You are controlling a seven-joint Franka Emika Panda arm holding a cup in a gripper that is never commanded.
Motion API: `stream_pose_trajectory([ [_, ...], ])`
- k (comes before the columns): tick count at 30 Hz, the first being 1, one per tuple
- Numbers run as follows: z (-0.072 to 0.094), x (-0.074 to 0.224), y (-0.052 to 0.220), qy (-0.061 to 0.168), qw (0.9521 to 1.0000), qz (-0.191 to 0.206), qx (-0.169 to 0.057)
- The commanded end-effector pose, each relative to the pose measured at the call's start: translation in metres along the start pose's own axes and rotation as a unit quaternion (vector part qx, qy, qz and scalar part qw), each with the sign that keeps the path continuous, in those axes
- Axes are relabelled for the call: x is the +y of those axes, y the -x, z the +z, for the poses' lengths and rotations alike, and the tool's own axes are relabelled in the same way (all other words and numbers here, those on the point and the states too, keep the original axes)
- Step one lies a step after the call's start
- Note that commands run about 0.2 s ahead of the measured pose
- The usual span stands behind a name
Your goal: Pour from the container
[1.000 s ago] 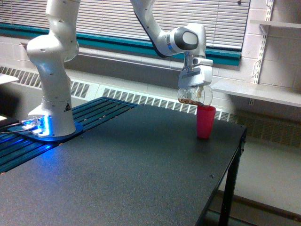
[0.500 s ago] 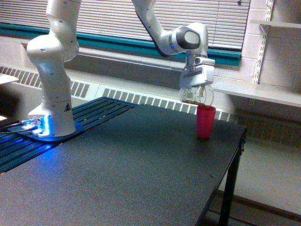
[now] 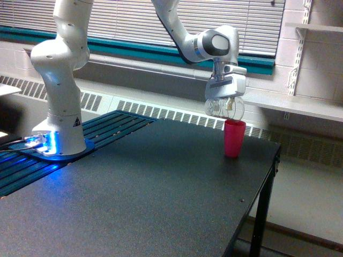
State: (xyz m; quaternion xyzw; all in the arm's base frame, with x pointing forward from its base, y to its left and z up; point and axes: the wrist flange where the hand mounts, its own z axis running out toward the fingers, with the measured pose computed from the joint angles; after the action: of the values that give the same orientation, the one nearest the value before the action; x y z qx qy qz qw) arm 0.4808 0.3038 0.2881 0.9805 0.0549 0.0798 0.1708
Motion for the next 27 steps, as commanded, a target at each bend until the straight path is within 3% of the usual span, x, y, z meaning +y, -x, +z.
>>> stream_pose_trajectory([
  [1,-0.003,0.000,-0.001,-0.002,0.9999,-0.011,-0.003],
  [15,-0.011,0.007,0.002,-0.003,1.0000,-0.006,0.004],
  [27,-0.027,0.024,0.005,-0.012,0.9996,0.009,0.024],
])
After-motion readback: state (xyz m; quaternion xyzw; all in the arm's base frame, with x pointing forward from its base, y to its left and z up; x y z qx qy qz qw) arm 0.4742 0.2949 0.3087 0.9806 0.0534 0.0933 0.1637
